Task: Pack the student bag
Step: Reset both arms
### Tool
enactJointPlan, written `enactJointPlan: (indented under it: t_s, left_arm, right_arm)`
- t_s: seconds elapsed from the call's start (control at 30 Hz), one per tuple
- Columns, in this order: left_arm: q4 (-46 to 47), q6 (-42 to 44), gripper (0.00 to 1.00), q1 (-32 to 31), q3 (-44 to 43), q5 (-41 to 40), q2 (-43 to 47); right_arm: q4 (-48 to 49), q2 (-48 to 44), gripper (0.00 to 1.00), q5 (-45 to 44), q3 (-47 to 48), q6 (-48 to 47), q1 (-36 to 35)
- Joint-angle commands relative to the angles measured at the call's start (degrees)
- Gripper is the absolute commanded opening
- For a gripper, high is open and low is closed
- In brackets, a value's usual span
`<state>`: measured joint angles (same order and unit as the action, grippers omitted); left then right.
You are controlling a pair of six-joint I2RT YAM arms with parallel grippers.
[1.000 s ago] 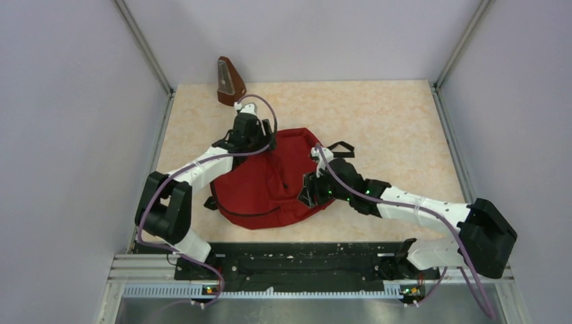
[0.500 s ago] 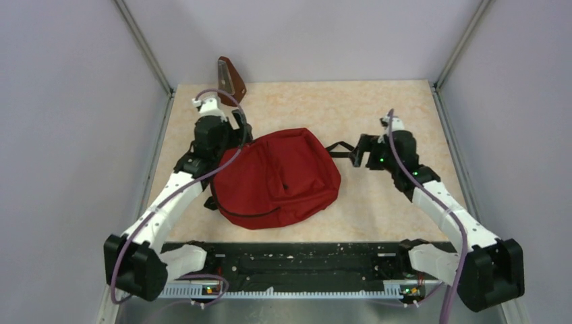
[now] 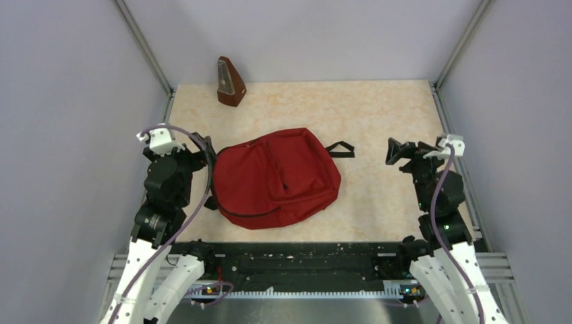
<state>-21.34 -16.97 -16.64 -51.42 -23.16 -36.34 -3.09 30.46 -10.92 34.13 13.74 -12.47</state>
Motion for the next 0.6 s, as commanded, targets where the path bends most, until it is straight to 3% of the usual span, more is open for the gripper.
enactJointPlan:
  t_s: [0.0, 0.57]
  left_arm:
    - [-0.73, 2.03, 0.98, 0.12, 2.72, -1.61, 2.13]
    - [-2.81, 1.93, 0.98, 0.16, 1.56, -1.32, 1.55]
  right_arm:
    - [5.87, -7.09, 0.91, -4.32, -4.18, -2.22, 0.16]
    - [3.91, -5.98, 0.98, -5.53, -3.04, -1.20, 0.15]
